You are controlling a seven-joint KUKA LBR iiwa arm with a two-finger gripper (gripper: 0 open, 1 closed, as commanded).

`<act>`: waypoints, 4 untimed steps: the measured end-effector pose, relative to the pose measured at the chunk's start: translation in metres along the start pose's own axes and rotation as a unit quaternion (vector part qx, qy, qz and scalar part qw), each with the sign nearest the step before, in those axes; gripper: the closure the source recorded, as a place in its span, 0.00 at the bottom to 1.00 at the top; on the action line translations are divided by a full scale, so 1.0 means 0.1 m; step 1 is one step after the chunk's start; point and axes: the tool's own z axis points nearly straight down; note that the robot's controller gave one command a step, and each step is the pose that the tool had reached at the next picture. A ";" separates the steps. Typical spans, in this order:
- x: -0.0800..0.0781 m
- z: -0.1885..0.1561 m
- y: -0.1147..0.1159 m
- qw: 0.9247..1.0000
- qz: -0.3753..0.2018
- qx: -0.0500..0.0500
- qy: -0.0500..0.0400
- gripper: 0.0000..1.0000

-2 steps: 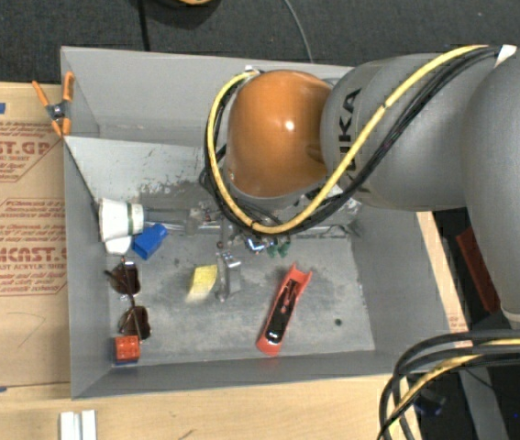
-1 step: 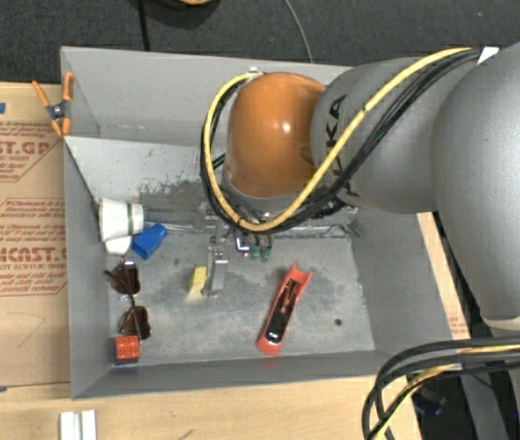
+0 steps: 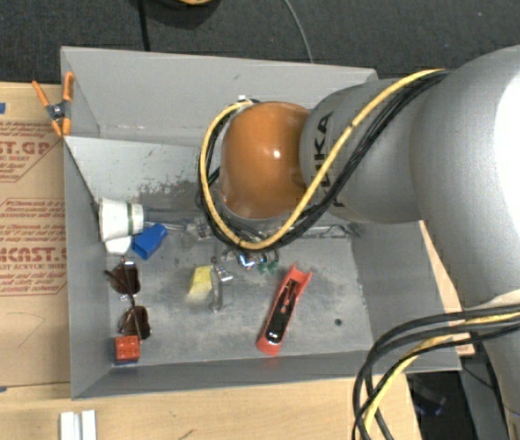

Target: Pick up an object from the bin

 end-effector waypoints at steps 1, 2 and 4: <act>0.00 0.38 -0.09 0.992 0.127 -0.003 0.001 1.00; 0.00 0.38 -0.09 0.992 0.127 -0.003 0.001 1.00; 0.02 0.23 -0.09 0.992 0.127 -0.003 0.004 1.00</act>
Offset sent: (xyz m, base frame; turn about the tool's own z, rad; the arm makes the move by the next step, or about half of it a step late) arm 0.0000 0.0000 0.0000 0.0000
